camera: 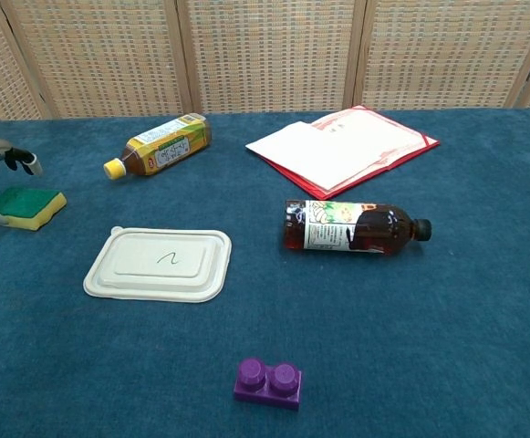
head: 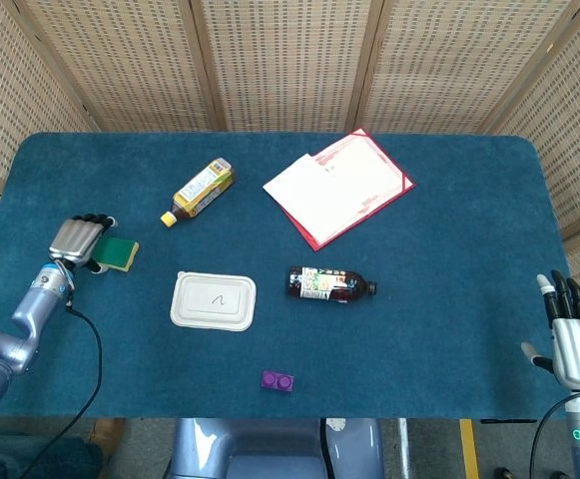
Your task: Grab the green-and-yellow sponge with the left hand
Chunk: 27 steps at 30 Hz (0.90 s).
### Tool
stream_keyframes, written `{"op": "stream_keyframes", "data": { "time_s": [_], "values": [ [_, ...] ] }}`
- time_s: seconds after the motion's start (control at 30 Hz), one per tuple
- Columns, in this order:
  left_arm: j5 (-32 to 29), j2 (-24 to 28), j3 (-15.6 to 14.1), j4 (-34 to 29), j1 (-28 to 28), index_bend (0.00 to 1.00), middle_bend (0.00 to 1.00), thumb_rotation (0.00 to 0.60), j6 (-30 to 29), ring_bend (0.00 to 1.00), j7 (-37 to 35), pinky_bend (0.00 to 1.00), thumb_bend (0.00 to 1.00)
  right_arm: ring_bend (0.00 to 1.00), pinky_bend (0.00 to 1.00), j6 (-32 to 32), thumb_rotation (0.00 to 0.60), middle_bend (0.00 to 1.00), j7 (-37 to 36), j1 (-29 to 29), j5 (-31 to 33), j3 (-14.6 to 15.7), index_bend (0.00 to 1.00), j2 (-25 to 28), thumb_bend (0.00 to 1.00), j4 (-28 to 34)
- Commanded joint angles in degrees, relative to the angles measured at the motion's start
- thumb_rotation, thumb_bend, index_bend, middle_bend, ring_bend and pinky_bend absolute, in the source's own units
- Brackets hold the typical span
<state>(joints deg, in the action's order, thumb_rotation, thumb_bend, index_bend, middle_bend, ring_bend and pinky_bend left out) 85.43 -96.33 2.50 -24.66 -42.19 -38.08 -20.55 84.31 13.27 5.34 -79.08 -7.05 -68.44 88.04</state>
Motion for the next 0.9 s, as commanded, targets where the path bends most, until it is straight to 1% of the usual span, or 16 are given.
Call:
{"op": "stream_keyframes", "data": {
  "time_s": [0.03,0.2,0.3,0.37,0.47,0.57,0.63,0.67,0.7,0.8,0.9],
  "values": [
    [0.0,-0.5,-0.2,0.1,-0.7,0.35,0.34,0.600,1.2,0.30,-0.7,0.32,0.06,0.00,0.00,-0.2,0.600,0.00,-0.1,0.1,0.1,0.0,0.00,0.0,0.00,0.0],
    [-0.1,-0.8,-0.3,0.0,-1.3,0.41,0.39,0.600,1.5,0.36,-0.1,0.36,0.07,0.00,0.00,0.0,0.600,0.00,-0.3,0.0,-0.1,0.1,0.00,0.1,0.00,0.1],
    [-0.4,-0.6,-0.1,-0.7,-1.3,0.46,0.48,0.600,1.1,0.44,0.1,0.43,0.10,0.00,0.00,0.0,0.600,0.00,-0.7,0.0,-0.2,0.2,0.00,0.3,0.00,0.3],
    [-0.6,-0.3,0.1,-1.5,-1.1,0.47,0.52,0.600,-0.3,0.46,0.2,0.45,0.11,0.00,0.00,0.0,0.600,0.00,-1.0,-0.1,-0.3,0.2,0.00,0.4,0.00,0.5],
    [-0.7,0.8,0.4,-3.7,-0.4,0.46,0.52,0.600,-2.7,0.47,-0.5,0.46,0.11,0.00,0.00,0.1,0.600,0.00,-1.4,-0.2,-0.4,0.2,0.00,0.7,0.00,0.6],
    [0.2,3.2,0.2,-7.5,0.7,0.46,0.52,0.600,-7.3,0.47,-1.6,0.46,0.11,0.00,0.00,0.1,0.600,0.00,-1.8,-0.3,-0.4,0.3,0.00,1.0,0.00,0.9],
    [1.0,5.5,-0.1,-11.8,1.9,0.46,0.52,0.600,-10.9,0.47,-1.6,0.46,0.11,0.00,0.00,0.2,0.600,0.00,-2.2,-0.3,-0.6,0.2,0.00,1.3,0.00,1.1],
    [1.3,7.1,-0.4,-14.9,2.6,0.46,0.52,0.600,-12.5,0.47,-1.4,0.46,0.11,0.00,0.00,0.3,0.600,0.00,-2.4,-0.4,-0.7,0.2,0.00,1.5,0.00,1.2],
    [1.4,8.3,-0.6,-17.2,3.0,0.46,0.52,0.600,-13.1,0.47,-0.9,0.46,0.11,0.00,0.00,0.4,0.600,0.00,-2.5,-0.4,-0.8,0.2,0.00,1.6,0.00,1.3],
    [1.0,12.5,-1.2,-26.6,4.0,0.46,0.52,0.600,-13.1,0.47,3.0,0.45,0.11,0.00,0.00,0.4,0.600,0.00,-2.8,-0.4,-1.2,0.5,0.00,1.9,0.00,1.6],
    [-0.4,14.3,-0.9,-32.4,4.5,0.46,0.52,0.600,-12.8,0.47,7.4,0.44,0.11,0.00,0.00,0.5,0.600,0.00,-3.1,-0.5,-1.7,0.7,0.00,2.1,0.00,1.9]
  ]
}}
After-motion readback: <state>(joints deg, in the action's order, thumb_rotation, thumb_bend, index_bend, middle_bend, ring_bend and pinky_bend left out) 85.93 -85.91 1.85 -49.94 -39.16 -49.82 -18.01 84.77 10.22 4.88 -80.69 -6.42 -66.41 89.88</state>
